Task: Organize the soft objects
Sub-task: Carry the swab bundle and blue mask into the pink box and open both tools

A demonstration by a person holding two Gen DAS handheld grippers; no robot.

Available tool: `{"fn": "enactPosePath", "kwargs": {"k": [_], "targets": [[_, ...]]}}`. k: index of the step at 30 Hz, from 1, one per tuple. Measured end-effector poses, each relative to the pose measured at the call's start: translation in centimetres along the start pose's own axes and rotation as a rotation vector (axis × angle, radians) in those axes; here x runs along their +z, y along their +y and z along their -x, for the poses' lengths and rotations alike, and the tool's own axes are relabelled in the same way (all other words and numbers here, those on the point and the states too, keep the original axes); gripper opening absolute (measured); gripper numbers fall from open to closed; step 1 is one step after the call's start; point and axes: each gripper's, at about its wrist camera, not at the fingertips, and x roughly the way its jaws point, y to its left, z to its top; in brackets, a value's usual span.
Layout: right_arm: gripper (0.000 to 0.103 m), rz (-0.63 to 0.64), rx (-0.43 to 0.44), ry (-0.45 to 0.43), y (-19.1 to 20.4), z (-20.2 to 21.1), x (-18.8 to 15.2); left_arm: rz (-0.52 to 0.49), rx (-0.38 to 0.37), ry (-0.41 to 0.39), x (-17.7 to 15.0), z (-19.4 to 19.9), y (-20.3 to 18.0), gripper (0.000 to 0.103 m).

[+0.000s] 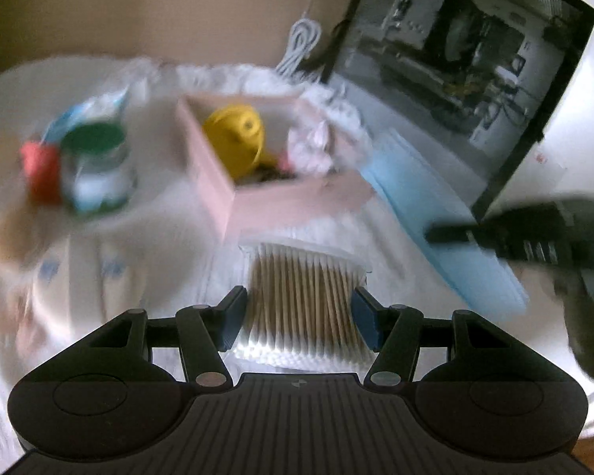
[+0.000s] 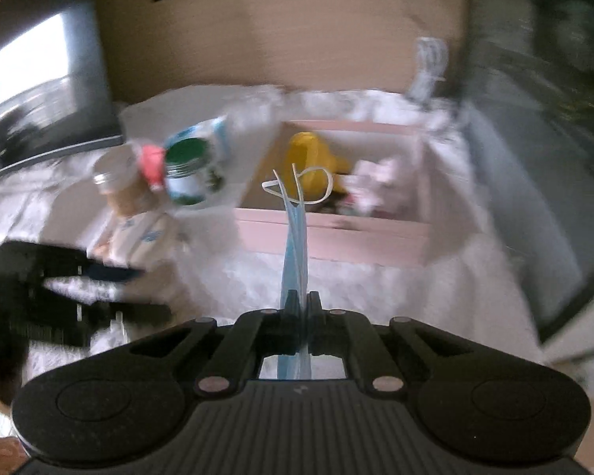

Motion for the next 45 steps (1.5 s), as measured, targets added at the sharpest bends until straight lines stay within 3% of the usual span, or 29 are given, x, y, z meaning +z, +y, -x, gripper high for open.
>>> {"fn": "enactPosePath", "kwargs": {"k": [6, 9, 11, 12, 14, 16, 21, 27, 29, 31, 36, 39, 42, 45], "targets": [[0.003, -0.12, -0.086, -0.03, -2.3, 1.5, -1.2, -0.038, -0.009, -0.129, 9.0, -3.0, -0.4, 0.064], [0.003, -0.155, -0.108, -0.042, -2.8, 1.5, -1.6, 0.002, -0.057, -0.198, 13.3, -6.1, -0.2, 0.065], [0.003, -0.171, -0.124, -0.034, -3.0, 1.2, -1.9, 0.015, -0.076, -0.202, 14.8, -9.3, 0.3, 0.067], [0.003, -0.184, -0.135, -0.02, -3.2, 0.8, -2.0, 0.003, -0.037, -0.179, 15.0, -11.0, 0.4, 0.067], [0.003, -0.203, -0.156, 0.006, -3.3, 0.2, -2.1, -0.054, 0.116, -0.05, 14.7, -14.8, 0.3, 0.062], [0.003, -0.194, -0.172, 0.012, -3.3, 0.0, -2.2, -0.106, 0.157, -0.063, 14.0, -15.4, 0.0, 0.065], [0.003, -0.192, -0.153, -0.025, -3.8, -0.4, 0.7, 0.041, 0.052, -0.168, 13.5, -12.4, 1.9, 0.063], [0.003, -0.2, -0.054, -0.149, -5.1, -2.8, 10.8, 0.064, 0.029, -0.217, 12.7, -7.8, 3.0, 0.063], [0.003, -0.172, -0.075, -0.157, -5.3, -5.3, 13.8, 0.084, 0.015, -0.228, 11.8, -5.9, 3.5, 0.063], [0.003, -0.104, -0.15, -0.13, -4.9, -9.2, 15.6, 0.108, -0.001, -0.225, 10.5, -4.1, 4.1, 0.063], [0.003, 0.067, -0.369, 0.106, -3.9, -20.0, 14.5, 0.163, 0.046, -0.21, 6.3, -0.2, 6.0, 0.063], [0.004, 0.169, -0.437, 0.153, -2.7, -23.4, 12.8, 0.22, 0.119, -0.188, 4.0, 1.3, 7.6, 0.063], [0.005, 0.234, -0.441, 0.129, -1.6, -23.9, 12.6, 0.307, 0.17, -0.155, 2.1, 2.1, 9.4, 0.063], [0.009, 0.21, -0.368, 0.133, -1.8, -22.8, 13.2, 0.332, 0.242, -0.133, 1.0, 2.7, 10.5, 0.063]]}}
